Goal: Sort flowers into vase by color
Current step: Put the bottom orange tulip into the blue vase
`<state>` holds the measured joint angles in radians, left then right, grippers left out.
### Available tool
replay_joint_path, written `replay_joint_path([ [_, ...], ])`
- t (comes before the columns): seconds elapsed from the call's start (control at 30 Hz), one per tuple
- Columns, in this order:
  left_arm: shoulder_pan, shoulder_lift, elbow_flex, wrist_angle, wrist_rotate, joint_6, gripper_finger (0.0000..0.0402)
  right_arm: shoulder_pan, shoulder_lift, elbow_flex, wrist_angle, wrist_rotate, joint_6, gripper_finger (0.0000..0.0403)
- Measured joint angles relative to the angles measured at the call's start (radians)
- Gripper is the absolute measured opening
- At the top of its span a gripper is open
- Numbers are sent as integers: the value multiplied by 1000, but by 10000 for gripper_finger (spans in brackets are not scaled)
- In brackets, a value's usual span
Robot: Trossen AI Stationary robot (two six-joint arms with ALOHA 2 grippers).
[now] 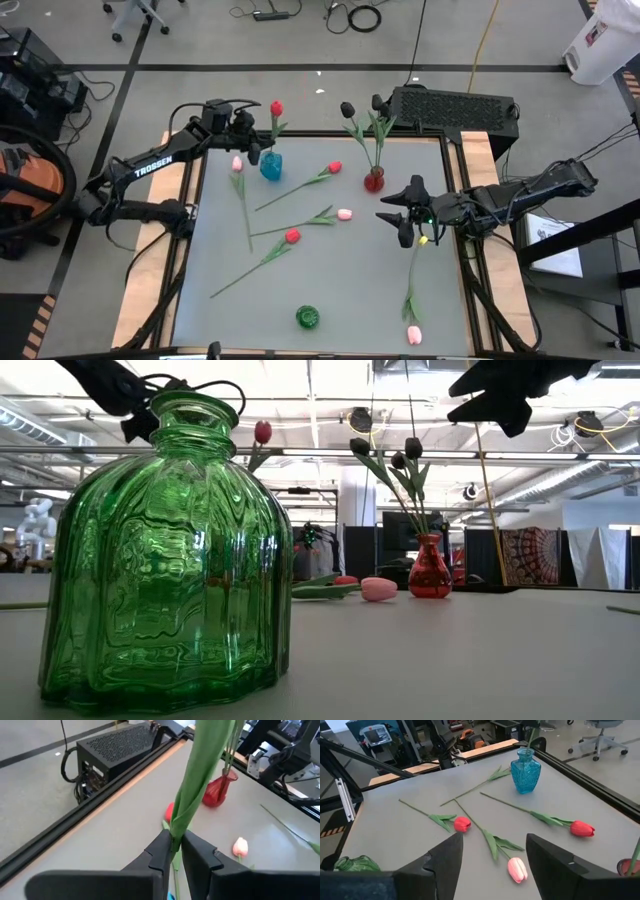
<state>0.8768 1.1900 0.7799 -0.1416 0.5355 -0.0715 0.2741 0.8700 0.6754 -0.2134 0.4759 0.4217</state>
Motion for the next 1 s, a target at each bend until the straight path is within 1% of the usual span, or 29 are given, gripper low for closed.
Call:
replay_joint_path([
  [0.07,0,-7,0,-28,-12,0,64,0,0,0,0,0,0,210],
  [0.27,0,-9,0,-153,-42,0,124,0,0,0,-1,0,-1,210],
  [0.4,0,-9,0,-241,-43,0,147,0,0,0,-2,0,-23,210],
  [0.6,0,-29,0,-370,-47,0,150,0,0,0,-18,0,-27,210],
  [0.73,0,-70,0,-485,-68,-6,150,0,0,0,-57,0,-25,210],
  [0.87,-4,-107,0,-588,-68,-42,150,0,0,0,-87,-1,-25,210],
  [1.0,-40,-136,0,-621,-63,-95,150,0,0,0,-114,-1,-23,210],
])
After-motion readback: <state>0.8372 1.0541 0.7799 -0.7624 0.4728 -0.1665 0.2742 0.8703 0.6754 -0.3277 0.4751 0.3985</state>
